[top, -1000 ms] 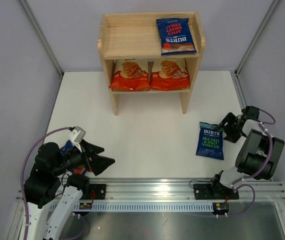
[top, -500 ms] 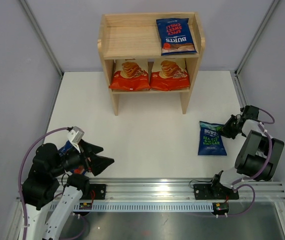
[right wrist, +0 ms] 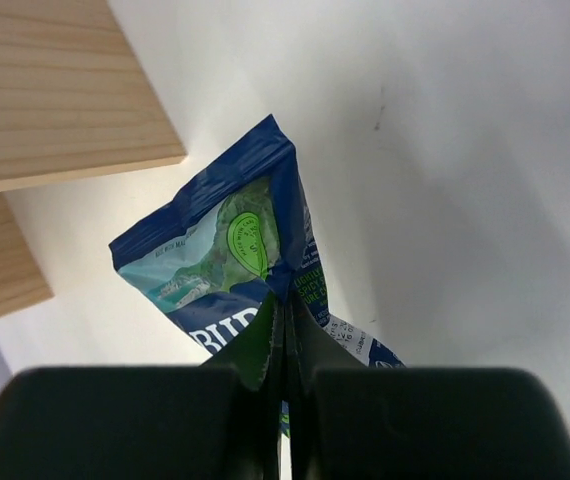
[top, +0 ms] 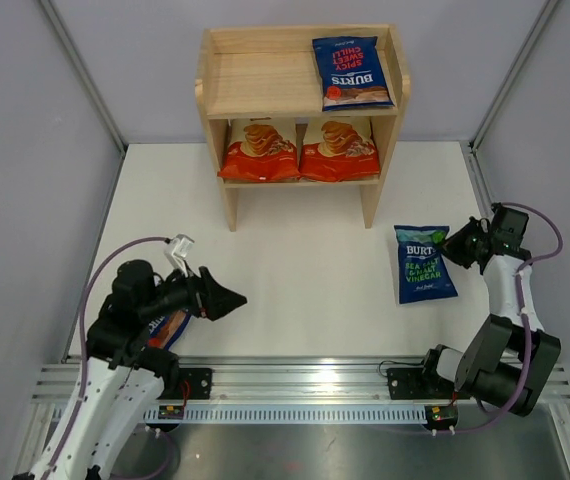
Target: Place and organize the chips bags onto the shelf
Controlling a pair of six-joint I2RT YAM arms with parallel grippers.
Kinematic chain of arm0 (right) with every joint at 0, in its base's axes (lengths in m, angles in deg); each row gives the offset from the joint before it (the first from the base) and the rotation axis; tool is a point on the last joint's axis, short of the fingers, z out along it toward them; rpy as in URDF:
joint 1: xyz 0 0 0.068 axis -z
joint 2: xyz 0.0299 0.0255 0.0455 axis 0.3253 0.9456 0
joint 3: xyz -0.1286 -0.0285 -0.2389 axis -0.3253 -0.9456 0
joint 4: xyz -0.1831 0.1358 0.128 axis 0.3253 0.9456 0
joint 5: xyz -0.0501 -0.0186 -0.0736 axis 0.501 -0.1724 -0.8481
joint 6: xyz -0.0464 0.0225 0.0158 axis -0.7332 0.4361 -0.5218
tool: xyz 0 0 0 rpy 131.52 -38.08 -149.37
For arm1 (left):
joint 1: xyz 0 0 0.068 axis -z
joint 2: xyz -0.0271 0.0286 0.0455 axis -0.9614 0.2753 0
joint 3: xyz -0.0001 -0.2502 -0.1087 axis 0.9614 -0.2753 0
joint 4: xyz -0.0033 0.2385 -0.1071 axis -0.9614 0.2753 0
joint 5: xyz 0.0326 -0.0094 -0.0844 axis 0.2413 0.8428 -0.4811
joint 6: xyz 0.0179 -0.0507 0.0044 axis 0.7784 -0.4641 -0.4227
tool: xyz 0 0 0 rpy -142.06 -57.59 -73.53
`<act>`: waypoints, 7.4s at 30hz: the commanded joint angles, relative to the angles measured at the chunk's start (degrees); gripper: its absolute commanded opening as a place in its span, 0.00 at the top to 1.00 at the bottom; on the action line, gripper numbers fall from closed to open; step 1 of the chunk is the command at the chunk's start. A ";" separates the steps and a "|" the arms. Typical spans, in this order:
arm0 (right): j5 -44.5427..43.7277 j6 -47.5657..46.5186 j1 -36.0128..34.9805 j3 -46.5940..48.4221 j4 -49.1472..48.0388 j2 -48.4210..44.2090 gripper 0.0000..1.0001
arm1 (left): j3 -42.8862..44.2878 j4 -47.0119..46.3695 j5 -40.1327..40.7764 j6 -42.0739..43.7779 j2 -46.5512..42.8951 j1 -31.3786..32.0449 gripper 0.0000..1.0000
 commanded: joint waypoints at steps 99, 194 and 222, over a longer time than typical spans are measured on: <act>-60.36 56.90 -99.05 1.27 -56.11 -15.24 0.49 | -21.59 -80.44 44.44 -2.86 1.85 46.77 0.93; -50.01 21.53 -98.87 -0.94 -47.50 -27.41 0.88 | -10.24 -79.81 61.13 -9.02 12.92 61.80 0.34; -70.39 18.98 -98.78 12.87 -5.51 -39.18 0.01 | -1.29 -64.37 78.17 -11.92 10.46 61.88 1.00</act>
